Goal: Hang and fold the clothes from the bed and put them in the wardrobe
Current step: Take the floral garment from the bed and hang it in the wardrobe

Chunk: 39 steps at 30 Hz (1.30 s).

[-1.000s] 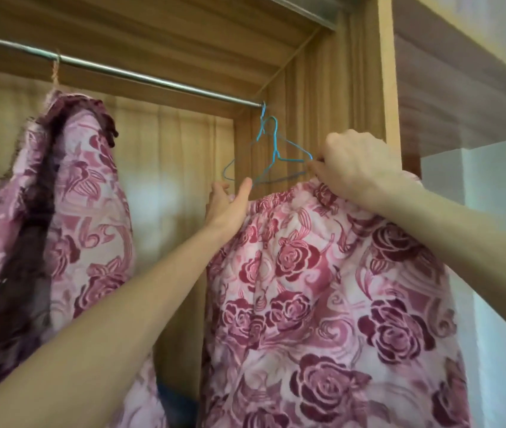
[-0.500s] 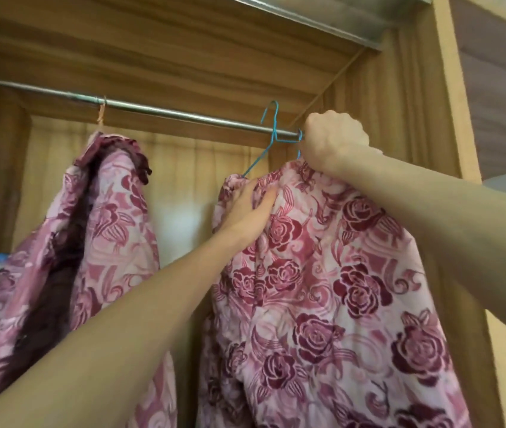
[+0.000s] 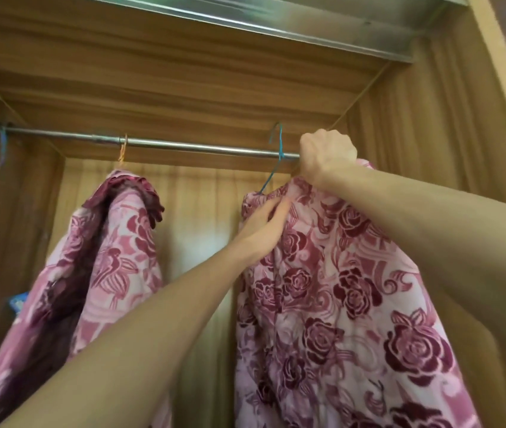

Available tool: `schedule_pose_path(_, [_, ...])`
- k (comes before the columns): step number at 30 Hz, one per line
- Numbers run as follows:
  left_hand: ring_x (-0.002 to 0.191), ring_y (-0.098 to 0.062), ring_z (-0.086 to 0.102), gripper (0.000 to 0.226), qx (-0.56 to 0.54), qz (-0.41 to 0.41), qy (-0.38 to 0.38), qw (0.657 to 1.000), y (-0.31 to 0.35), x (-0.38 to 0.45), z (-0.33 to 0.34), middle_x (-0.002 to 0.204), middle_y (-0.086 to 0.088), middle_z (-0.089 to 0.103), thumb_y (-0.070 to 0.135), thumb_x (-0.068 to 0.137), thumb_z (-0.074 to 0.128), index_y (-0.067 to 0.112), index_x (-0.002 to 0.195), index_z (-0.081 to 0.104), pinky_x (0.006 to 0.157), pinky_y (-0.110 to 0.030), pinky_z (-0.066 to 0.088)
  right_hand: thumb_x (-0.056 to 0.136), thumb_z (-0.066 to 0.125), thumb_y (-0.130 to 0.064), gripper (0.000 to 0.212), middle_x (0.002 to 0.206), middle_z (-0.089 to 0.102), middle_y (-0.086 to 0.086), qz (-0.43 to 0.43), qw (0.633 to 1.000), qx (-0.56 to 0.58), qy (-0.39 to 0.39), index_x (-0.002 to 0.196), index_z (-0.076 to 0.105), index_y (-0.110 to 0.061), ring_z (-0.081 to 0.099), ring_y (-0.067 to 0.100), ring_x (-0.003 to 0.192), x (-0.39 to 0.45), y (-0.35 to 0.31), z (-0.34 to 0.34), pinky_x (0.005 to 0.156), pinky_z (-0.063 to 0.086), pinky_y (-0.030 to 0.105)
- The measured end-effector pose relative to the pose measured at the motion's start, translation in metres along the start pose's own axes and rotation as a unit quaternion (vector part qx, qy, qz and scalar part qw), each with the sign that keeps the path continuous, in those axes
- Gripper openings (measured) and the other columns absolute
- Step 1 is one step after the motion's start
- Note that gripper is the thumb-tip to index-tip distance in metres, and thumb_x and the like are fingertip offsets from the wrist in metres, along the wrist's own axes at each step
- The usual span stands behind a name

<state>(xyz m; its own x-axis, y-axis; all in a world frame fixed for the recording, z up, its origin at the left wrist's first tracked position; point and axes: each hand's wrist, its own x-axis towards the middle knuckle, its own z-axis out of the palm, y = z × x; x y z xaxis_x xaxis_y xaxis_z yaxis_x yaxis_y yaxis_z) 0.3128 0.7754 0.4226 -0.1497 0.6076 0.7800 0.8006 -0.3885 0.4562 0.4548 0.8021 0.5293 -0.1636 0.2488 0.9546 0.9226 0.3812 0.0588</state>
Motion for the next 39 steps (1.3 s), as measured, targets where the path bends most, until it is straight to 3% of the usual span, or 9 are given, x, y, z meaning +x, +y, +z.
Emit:
schedule_pose_path(8, [0.159,-0.017,0.026,0.074,0.013,-0.036,0.003,0.999,-0.017,-0.003,0.003,0.171,0.008,0.03,0.08,0.1,0.02,0.043,0.163,0.032,0.13,-0.052,0.02,0.093,0.063,-0.006,0.03,0.127,0.069,0.013,-0.025,0.999,0.028,-0.039,0.121,0.07,-0.009,0.066,0.037,0.118,0.003,-0.03,0.015,0.076,0.042,0.038])
schedule_pose_path(11, [0.156,-0.013,0.028,0.037,0.016,-0.048,-0.008,0.999,-0.024,-0.018,0.001,0.166,0.013,0.037,0.084,0.097,0.017,0.082,0.115,0.05,0.13,-0.053,0.015,0.093,0.064,-0.008,0.028,0.126,0.069,0.012,-0.022,0.997,0.04,-0.063,0.121,0.07,-0.009,0.067,0.036,0.118,-0.009,-0.038,0.029,0.075,0.043,0.037])
schedule_pose_path(12, [0.155,-0.011,0.028,0.036,0.014,-0.048,-0.009,0.999,-0.027,-0.021,0.001,0.165,0.013,0.039,0.085,0.096,0.017,0.082,0.105,0.051,0.13,-0.051,0.014,0.093,0.064,-0.008,0.027,0.125,0.069,0.012,-0.02,0.996,0.046,-0.068,0.12,0.07,-0.009,0.067,0.036,0.117,-0.013,-0.038,0.032,0.075,0.043,0.038])
schedule_pose_path(15, [0.156,-0.012,0.026,0.067,0.02,-0.037,0.005,0.999,-0.038,-0.028,-0.002,0.169,0.011,0.033,0.083,0.098,0.018,0.053,0.153,0.041,0.118,-0.032,0.015,0.1,0.061,-0.022,0.026,0.126,0.068,0.013,-0.008,0.995,0.072,-0.071,0.12,0.069,-0.008,0.066,0.037,0.117,-0.018,-0.036,0.031,0.077,0.042,0.038])
schedule_pose_path(20, [0.143,0.002,0.024,0.067,0.025,-0.026,0.028,0.999,-0.042,-0.035,-0.007,0.167,0.012,0.034,0.074,0.103,0.023,0.04,0.16,0.037,0.109,-0.026,0.01,0.098,0.043,-0.075,0.076,0.136,0.063,0.016,0.003,0.978,0.135,-0.158,0.127,0.063,-0.007,0.061,0.037,0.123,-0.019,-0.019,0.008,0.092,0.047,0.041])
schedule_pose_path(24, [0.143,-0.001,0.033,0.08,-0.001,-0.01,0.021,1.0,-0.041,-0.046,-0.005,0.166,0.011,0.036,0.082,0.094,0.03,0.039,0.16,0.034,0.112,-0.028,0.021,0.098,0.054,-0.066,0.075,0.14,0.058,0.019,-0.051,0.963,0.175,-0.198,0.144,0.044,-0.008,0.057,0.039,0.126,-0.047,0.002,-0.006,0.1,0.047,0.044])
schedule_pose_path(30, [0.133,-0.017,0.057,0.068,0.085,0.059,0.046,0.994,-0.04,-0.106,0.005,0.149,0.005,0.058,0.078,0.094,0.038,0.039,0.149,0.047,0.113,-0.041,0.044,0.1,0.061,-0.043,0.068,0.163,0.039,0.016,-0.161,0.974,0.15,-0.044,0.153,0.044,-0.003,0.034,0.036,0.15,-0.166,0.027,-0.023,0.121,0.028,0.046])
schedule_pose_path(34, [0.121,-0.016,0.062,0.06,0.205,0.129,0.054,0.969,-0.043,-0.18,0.03,0.137,0.01,0.064,0.075,0.101,0.032,0.039,0.145,0.049,0.089,-0.031,0.043,0.101,0.062,-0.035,0.061,0.157,0.047,0.018,-0.137,0.978,0.153,-0.024,0.149,0.049,0.0,0.038,0.036,0.151,-0.272,0.042,-0.032,0.122,0.032,0.051])
schedule_pose_path(39, [0.125,-0.017,0.057,0.055,0.166,0.138,0.073,0.974,-0.041,-0.266,0.06,0.138,0.005,0.064,0.06,0.106,0.037,0.026,0.143,0.058,0.101,-0.037,0.045,0.104,0.059,-0.04,0.059,0.157,0.049,0.013,-0.087,0.986,0.14,-0.035,0.151,0.049,-0.004,0.039,0.03,0.151,-0.375,0.053,-0.053,0.122,0.033,0.05])
